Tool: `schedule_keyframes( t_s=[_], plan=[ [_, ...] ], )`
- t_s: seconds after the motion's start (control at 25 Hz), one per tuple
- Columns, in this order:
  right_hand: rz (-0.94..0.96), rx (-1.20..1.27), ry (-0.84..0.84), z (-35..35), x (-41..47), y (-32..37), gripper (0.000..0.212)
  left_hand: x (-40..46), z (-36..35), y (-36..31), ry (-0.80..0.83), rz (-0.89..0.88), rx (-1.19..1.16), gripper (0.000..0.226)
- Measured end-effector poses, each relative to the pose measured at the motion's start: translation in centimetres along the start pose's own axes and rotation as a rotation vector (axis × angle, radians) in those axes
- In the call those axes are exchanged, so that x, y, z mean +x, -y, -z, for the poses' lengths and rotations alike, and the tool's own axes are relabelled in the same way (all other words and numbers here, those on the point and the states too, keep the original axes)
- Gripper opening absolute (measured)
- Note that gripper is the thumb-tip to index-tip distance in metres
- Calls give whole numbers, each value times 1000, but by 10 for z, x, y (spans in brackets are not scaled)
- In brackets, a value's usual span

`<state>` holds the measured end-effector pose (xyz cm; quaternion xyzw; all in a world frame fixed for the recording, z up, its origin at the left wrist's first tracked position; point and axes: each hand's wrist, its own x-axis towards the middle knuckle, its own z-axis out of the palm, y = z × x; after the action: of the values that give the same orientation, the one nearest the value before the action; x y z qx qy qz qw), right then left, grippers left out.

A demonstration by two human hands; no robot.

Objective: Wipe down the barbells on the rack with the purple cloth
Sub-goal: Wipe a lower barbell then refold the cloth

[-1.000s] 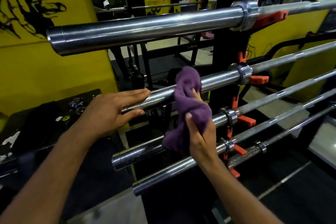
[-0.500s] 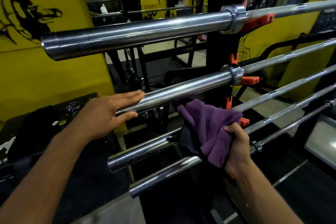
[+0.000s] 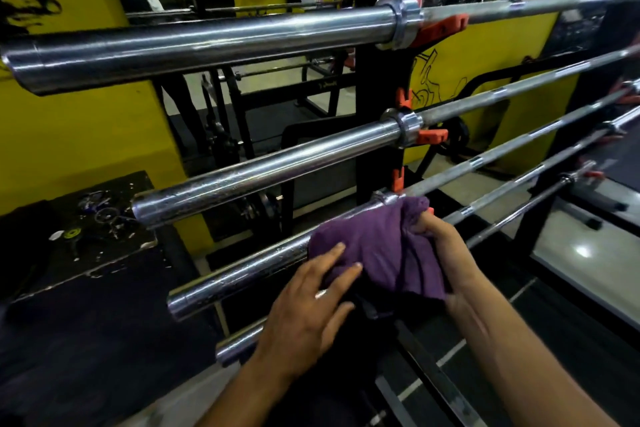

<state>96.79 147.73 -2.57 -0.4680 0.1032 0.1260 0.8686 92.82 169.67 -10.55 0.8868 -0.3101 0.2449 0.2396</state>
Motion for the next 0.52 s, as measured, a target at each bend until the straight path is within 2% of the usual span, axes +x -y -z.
schedule_keyframes(
  t_s=[0.12,0.28,0.4,0.48,0.52],
  plan=[
    [-58,17,45,4,-12,-9,19,-1,-3,8,-90,62,-93,50],
    [-46,-79,-70,9,-3,-18,33,-6,13,2,-206,-12,-73,31],
    [-150,-39,-84,8,0,-22,54,-40,0,-16,-110,-186,42,36],
    [-173,-48,-25,8,-3,-26,38,-57,-13,-21,-20,-183,79,39],
    [-160,-59,10,8,-4,-27,27,-56,-13,-21,-26,-148,52,41]
  ],
)
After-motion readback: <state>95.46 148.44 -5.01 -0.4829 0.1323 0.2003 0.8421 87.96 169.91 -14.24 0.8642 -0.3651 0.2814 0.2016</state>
